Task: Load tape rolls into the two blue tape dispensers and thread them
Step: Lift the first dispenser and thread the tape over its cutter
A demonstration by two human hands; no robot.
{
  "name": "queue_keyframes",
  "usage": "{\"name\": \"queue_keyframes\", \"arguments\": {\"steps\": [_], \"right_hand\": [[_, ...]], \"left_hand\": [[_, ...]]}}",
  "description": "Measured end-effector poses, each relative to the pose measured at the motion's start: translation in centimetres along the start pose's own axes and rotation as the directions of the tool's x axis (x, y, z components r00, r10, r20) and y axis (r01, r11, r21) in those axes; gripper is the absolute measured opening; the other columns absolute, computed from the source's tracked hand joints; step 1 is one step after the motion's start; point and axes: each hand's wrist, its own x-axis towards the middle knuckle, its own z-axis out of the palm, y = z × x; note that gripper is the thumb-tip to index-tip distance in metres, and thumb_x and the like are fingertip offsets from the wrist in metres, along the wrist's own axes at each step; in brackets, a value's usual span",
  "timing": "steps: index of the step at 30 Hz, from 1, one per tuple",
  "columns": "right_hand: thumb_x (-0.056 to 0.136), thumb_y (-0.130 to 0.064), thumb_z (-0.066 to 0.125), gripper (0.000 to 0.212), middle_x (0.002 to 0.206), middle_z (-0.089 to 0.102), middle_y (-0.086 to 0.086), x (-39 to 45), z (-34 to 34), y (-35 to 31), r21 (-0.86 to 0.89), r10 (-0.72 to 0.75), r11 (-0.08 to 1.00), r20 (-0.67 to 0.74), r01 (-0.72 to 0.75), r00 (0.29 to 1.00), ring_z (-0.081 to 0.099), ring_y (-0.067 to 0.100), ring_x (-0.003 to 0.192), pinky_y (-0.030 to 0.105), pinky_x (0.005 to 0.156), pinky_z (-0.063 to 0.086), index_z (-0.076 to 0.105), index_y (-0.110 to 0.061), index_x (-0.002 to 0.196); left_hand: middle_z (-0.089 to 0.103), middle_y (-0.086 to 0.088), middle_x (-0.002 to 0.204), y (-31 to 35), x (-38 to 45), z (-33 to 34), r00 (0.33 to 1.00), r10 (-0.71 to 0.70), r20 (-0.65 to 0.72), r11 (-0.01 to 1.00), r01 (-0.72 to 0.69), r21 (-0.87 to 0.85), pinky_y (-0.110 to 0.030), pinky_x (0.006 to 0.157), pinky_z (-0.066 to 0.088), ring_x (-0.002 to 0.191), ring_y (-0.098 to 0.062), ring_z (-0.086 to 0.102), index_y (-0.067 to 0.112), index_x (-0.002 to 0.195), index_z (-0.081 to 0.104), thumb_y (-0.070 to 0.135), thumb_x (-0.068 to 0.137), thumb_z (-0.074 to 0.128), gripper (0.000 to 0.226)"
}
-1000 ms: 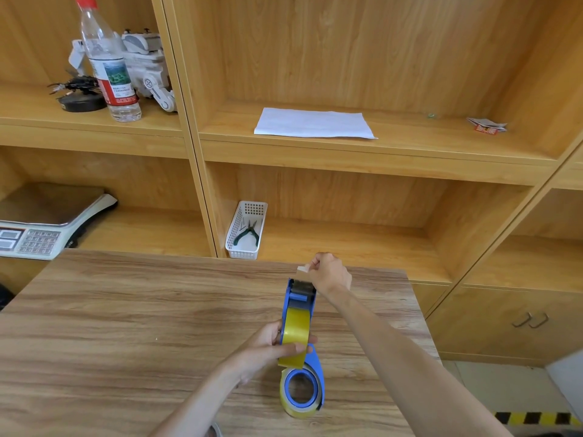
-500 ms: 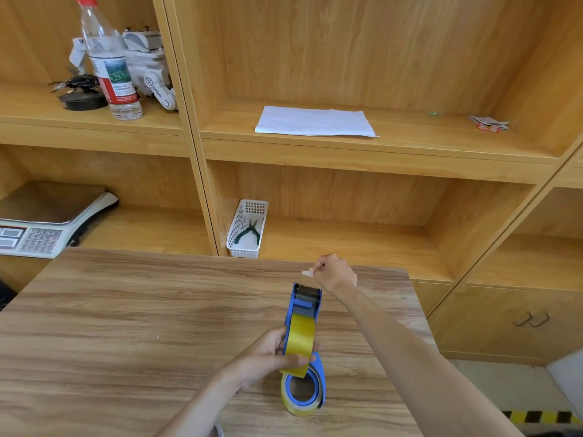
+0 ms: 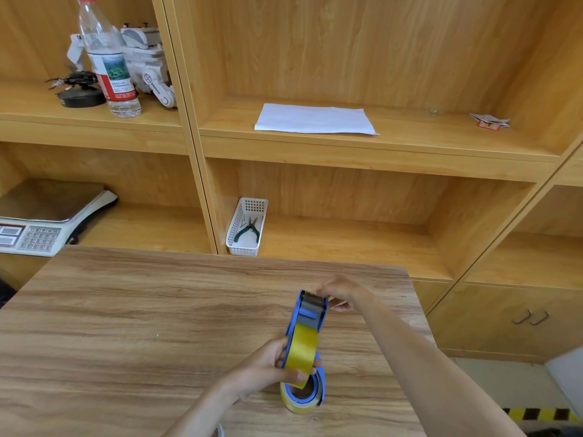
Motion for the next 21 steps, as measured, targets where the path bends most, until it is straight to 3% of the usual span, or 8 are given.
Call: {"name": "queue_keyframes", "arguments": {"steps": [5,8,11,14,17,19,21], "right_hand": [[0.093,-0.021,0.056,0.010,0.079,0.064,-0.005,0.1,0.1,0.1,0.123,0.060,0.990,0.074,-0.069,0.995,0.063,0.004,0.051,0.018,0.054,0.048,0.066,-0.019,0.092],[0.091,-0.018,0.057,0.009,0.075,0.062,-0.004,0.0,0.0,0.1,0.157,0.082,0.982,0.126,-0.101,0.989,0.062,0.005,0.050,0.020,0.055,0.049,0.065,-0.019,0.086],[0.091,-0.018,0.056,0.011,0.072,0.062,-0.004,-0.6,-0.2,0.2,0.262,0.104,0.950,0.251,-0.171,0.963,0.063,0.010,0.062,0.021,0.060,0.049,0.060,-0.020,0.081],[0.093,-0.018,0.050,0.015,0.078,0.065,-0.002,-0.8,-0.1,0.6,0.459,0.028,0.860,0.395,-0.224,0.918,0.061,0.015,0.074,0.025,0.067,0.049,0.056,-0.019,0.080],[0.089,-0.018,0.042,0.022,0.090,0.065,0.004,-0.9,1.0,1.1,0.609,-0.075,0.761,0.425,-0.224,0.902,0.063,0.021,0.081,0.036,0.082,0.047,0.063,-0.015,0.085],[0.087,-0.021,0.041,0.032,0.093,0.070,0.012,-1.0,2.2,1.1,0.695,-0.116,0.672,0.438,-0.254,0.892,0.067,0.027,0.079,0.041,0.085,0.044,0.070,-0.008,0.090],[0.083,-0.025,0.044,0.041,0.096,0.072,0.019,-1.5,3.6,1.0,0.761,-0.131,0.573,0.453,-0.306,0.882,0.065,0.031,0.090,0.045,0.088,0.043,0.076,0.000,0.089]], "left_hand": [[0.070,-0.013,0.123,0.3,-0.3,-0.1,1.000,0.020,-0.013,0.999,-0.020,-0.025,-0.037,0.099,0.051,0.119,-0.028,0.064,0.005,0.130,0.052,0.003,0.086,0.073,0.049],[0.070,-0.015,0.123,0.3,-0.5,-0.3,1.000,0.029,-0.008,0.999,-0.029,-0.022,-0.041,0.102,0.049,0.119,-0.029,0.063,0.004,0.130,0.053,0.004,0.085,0.074,0.050],[0.069,-0.015,0.124,0.1,-0.8,-0.5,0.999,0.033,-0.008,0.999,-0.034,-0.028,-0.042,0.104,0.048,0.121,-0.029,0.062,0.005,0.132,0.051,0.003,0.084,0.074,0.054],[0.068,-0.016,0.125,0.2,-1.0,-0.8,0.999,0.052,-0.004,0.998,-0.052,-0.043,-0.040,0.101,0.048,0.122,-0.030,0.061,0.006,0.132,0.051,0.002,0.084,0.074,0.053],[0.068,-0.016,0.125,0.4,-1.0,-1.1,0.998,0.065,-0.009,0.996,-0.065,-0.067,-0.041,0.101,0.049,0.122,-0.030,0.061,0.003,0.130,0.053,0.000,0.085,0.072,0.049],[0.067,-0.018,0.126,0.4,-0.9,-1.3,0.997,0.071,-0.021,0.991,-0.073,-0.108,-0.043,0.101,0.049,0.122,-0.032,0.061,0.002,0.130,0.053,-0.001,0.085,0.071,0.048],[0.067,-0.020,0.126,0.4,-0.9,-1.4,0.997,0.069,-0.034,0.985,-0.073,-0.155,-0.041,0.100,0.049,0.120,-0.033,0.062,0.001,0.129,0.054,0.000,0.084,0.072,0.048]]}}
